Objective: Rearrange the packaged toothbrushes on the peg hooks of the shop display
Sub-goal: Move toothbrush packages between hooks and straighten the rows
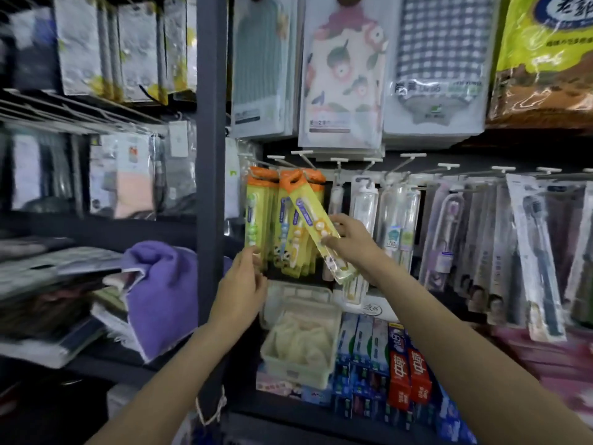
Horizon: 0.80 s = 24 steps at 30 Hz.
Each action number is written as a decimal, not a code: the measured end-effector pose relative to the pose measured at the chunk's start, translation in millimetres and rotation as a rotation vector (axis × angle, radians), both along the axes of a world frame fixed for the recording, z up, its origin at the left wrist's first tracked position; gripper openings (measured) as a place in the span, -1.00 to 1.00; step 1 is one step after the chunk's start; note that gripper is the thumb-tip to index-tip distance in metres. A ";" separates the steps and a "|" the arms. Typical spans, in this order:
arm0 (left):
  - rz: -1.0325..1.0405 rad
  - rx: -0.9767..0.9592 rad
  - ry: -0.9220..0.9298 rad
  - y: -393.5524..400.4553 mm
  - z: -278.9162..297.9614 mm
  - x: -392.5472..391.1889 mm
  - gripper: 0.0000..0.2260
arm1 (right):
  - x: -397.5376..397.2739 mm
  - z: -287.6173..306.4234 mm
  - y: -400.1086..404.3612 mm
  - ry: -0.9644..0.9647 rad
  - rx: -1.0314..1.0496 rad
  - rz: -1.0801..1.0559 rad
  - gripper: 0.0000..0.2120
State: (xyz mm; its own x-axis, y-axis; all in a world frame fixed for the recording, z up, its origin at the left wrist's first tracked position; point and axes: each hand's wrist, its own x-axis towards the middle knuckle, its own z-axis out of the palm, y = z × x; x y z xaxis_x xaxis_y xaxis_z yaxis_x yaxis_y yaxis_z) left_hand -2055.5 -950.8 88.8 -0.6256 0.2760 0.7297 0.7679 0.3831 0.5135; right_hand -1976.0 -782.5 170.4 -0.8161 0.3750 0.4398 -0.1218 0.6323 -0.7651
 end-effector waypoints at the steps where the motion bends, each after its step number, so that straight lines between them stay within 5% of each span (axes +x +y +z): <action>1: 0.004 -0.003 -0.009 -4.3 -1.7 -1.6 -0.64 | -2.9 -0.2 -1.4 0.016 -0.045 -0.008 -0.69; 11: -0.012 -0.062 -0.036 -9.3 -10.3 -6.2 -0.64 | -7.8 -21.3 5.4 0.143 -0.355 0.003 -0.73; 17: -0.076 -0.044 -0.004 15.5 -6.2 1.0 -0.68 | 8.6 -26.3 16.1 0.064 -0.067 -0.069 -0.76; 21: -0.162 0.054 0.030 48.5 -2.1 10.5 -0.68 | 37.4 -29.0 45.8 0.212 0.134 -0.269 -0.84; 24: -0.212 0.026 0.064 77.8 2.7 26.5 -0.68 | 57.7 -35.1 80.2 0.277 0.097 -0.470 -0.84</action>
State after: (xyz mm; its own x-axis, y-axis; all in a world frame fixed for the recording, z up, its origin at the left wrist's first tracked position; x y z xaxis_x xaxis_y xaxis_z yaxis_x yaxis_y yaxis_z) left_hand -2029.0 -873.1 91.4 -0.5079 0.3769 0.7746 0.8611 0.1973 0.4686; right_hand -1918.3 -702.3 135.3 -0.4199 0.6180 0.6646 0.0022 0.7330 -0.6802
